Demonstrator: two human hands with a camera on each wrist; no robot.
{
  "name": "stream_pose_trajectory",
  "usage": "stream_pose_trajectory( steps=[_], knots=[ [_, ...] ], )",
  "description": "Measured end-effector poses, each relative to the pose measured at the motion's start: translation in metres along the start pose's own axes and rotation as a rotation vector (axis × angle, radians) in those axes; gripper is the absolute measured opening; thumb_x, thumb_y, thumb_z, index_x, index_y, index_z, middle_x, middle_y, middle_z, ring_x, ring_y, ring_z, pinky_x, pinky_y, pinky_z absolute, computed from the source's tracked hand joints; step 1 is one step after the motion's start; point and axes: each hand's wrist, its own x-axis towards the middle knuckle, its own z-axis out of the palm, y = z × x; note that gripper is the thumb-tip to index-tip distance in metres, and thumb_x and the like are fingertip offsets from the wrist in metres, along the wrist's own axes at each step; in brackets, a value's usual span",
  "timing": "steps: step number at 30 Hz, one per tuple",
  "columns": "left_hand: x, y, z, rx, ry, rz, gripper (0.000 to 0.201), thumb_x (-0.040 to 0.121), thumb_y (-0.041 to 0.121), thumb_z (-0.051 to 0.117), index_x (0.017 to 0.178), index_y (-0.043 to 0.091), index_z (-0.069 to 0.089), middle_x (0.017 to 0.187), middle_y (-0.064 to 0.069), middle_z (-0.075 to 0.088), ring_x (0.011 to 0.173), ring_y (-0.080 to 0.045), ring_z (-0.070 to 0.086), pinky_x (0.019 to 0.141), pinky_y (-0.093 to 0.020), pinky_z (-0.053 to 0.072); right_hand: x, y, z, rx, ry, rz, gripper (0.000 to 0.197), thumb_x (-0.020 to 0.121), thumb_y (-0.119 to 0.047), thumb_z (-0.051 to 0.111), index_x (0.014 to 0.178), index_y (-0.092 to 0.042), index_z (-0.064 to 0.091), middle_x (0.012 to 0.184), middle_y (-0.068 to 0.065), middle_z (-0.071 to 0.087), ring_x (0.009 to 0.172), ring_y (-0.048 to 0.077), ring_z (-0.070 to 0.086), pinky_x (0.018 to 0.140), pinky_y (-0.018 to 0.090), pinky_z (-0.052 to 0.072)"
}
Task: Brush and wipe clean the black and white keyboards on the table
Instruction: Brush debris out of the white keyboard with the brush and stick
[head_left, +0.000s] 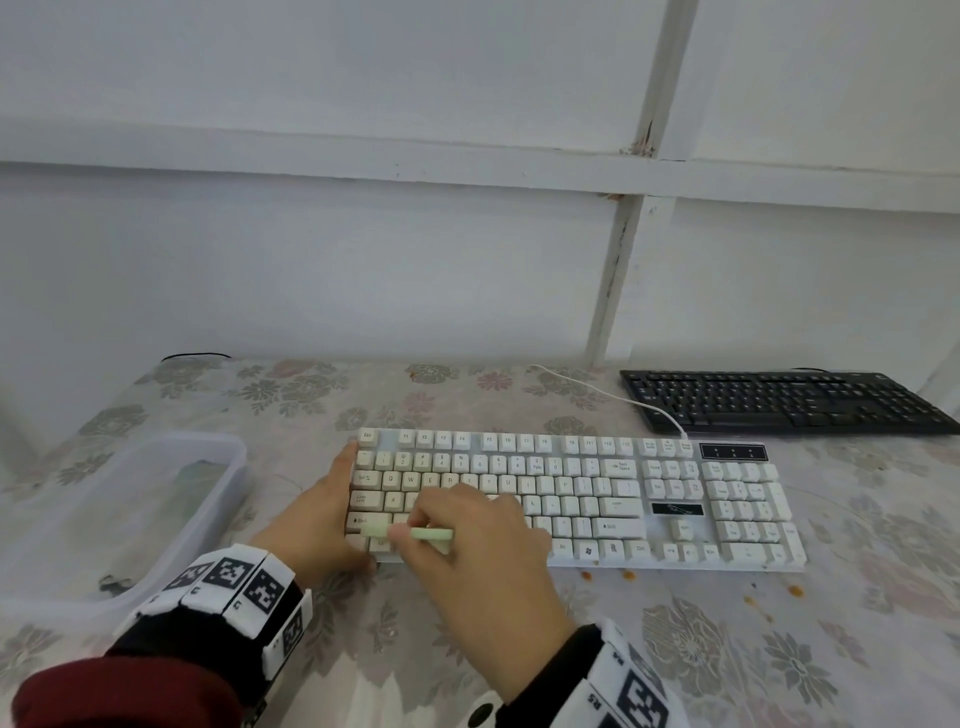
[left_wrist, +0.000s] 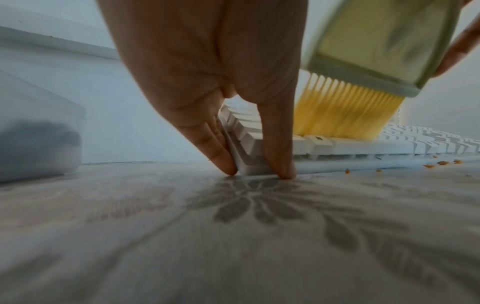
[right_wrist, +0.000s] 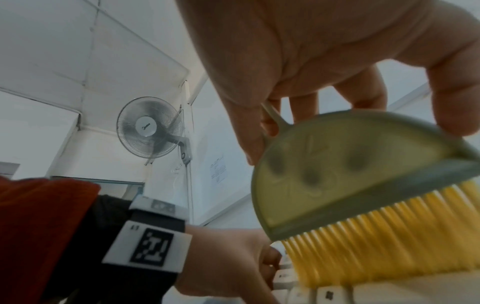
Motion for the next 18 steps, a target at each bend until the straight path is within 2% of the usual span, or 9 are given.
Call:
stream_pose_trajectory(
  steps=[2,5,9,13,16,18],
  knots=[
    [-0.001,0.0,-0.002,0.005,-0.03,-0.017,0.121,0.058,0.016,0.082,0.145,0.032,-0.001,0.118,0.009,0.056,0.097,-0.003,0.059,0.081,-0.017,0.048,0.001,0.012,-0.004,-0.005,0.03,0.03,0.022,0.092,-0.048,0.047,0.085,-0.028,0.051,0.099,-0.011,0.056,0.102,0.017,0.043,0.092,0.041,0.034],
    [-0.001,0.0,-0.002,-0.004,-0.053,-0.042,0.124,0.057,0.013,0.083,0.145,0.034,-0.002,0.117,0.008,0.055,0.099,-0.006,0.058,0.083,-0.02,0.048,0.0,0.032,-0.012,0.061,0.114,0.041,0.025,0.089,-0.047,0.052,0.076,-0.025,0.053,0.086,-0.009,0.057,0.093,0.018,0.052,0.089,0.044,0.043],
    [-0.001,0.001,-0.002,0.005,-0.055,-0.059,0.125,0.058,0.015,0.083,0.146,0.032,-0.004,0.121,0.006,0.054,0.102,-0.009,0.057,0.086,-0.021,0.046,-0.007,0.041,-0.016,0.167,0.174,-0.008,0.024,0.084,-0.052,0.053,0.079,-0.03,0.057,0.086,-0.013,0.06,0.09,0.017,0.057,0.086,0.044,0.046],
    [-0.002,0.003,-0.003,0.003,-0.055,-0.064,0.124,0.059,0.013,0.082,0.146,0.033,-0.004,0.117,0.008,0.055,0.093,-0.002,0.057,0.07,-0.01,0.043,-0.012,0.046,-0.017,0.191,0.203,-0.015,0.04,0.07,-0.067,0.037,0.08,-0.033,0.056,0.082,-0.015,0.06,0.089,0.014,0.056,0.083,0.045,0.047],
    [-0.004,0.004,-0.003,0.007,-0.057,-0.06,0.121,0.06,0.013,0.082,0.145,0.033,-0.001,0.115,0.009,0.054,0.093,-0.002,0.056,0.067,-0.01,0.043,-0.017,0.063,-0.025,0.2,0.212,0.036,0.026,0.079,-0.054,0.053,0.077,-0.029,0.058,0.082,-0.015,0.06,0.087,0.014,0.056,0.079,0.042,0.048],
    [-0.005,0.006,-0.004,0.019,-0.057,-0.066,0.12,0.061,0.013,0.082,0.144,0.034,-0.001,0.113,0.011,0.053,0.09,-0.001,0.054,0.065,-0.009,0.043,-0.021,0.075,-0.035,0.22,0.243,0.062,0.021,0.085,-0.039,0.061,0.067,-0.029,0.059,0.081,-0.014,0.062,0.084,0.01,0.055,0.074,0.03,0.046]
  ],
)
